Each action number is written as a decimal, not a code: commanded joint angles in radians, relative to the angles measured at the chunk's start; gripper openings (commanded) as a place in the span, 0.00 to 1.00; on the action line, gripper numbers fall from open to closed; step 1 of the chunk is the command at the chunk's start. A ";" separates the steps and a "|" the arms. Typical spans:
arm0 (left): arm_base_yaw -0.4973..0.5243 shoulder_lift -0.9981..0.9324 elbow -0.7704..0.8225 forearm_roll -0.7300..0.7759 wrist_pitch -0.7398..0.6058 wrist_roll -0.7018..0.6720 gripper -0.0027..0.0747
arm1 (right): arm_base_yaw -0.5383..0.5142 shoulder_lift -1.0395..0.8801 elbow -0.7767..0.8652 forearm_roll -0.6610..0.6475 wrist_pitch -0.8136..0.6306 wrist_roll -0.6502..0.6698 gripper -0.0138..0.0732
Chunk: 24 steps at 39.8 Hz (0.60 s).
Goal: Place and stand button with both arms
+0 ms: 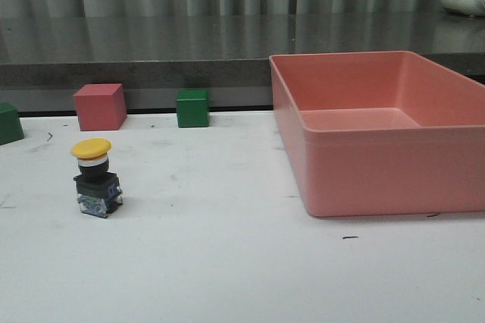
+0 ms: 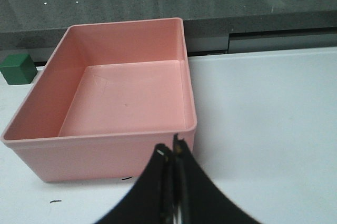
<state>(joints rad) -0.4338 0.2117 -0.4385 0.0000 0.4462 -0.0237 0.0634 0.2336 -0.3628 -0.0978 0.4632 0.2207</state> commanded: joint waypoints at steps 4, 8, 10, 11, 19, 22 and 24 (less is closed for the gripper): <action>0.097 -0.097 0.088 -0.015 -0.155 -0.034 0.01 | -0.006 0.007 -0.026 -0.017 -0.079 -0.009 0.08; 0.198 -0.159 0.154 -0.015 -0.159 -0.058 0.01 | -0.006 0.007 -0.026 -0.017 -0.079 -0.009 0.08; 0.246 -0.183 0.184 -0.015 -0.159 -0.067 0.01 | -0.006 0.007 -0.026 -0.017 -0.079 -0.009 0.08; 0.273 -0.192 0.201 -0.015 -0.159 -0.074 0.01 | -0.006 0.007 -0.026 -0.017 -0.079 -0.009 0.08; 0.419 -0.241 0.330 -0.013 -0.236 -0.078 0.01 | -0.006 0.007 -0.026 -0.017 -0.079 -0.009 0.08; 0.446 -0.241 0.375 -0.015 -0.290 -0.078 0.01 | -0.006 0.007 -0.026 -0.017 -0.078 -0.009 0.08; 0.454 -0.241 0.406 -0.015 -0.325 -0.078 0.01 | -0.006 0.007 -0.026 -0.017 -0.079 -0.009 0.08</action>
<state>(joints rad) 0.0038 -0.0051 -0.0475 -0.0054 0.2678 -0.0916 0.0634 0.2336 -0.3628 -0.0978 0.4616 0.2207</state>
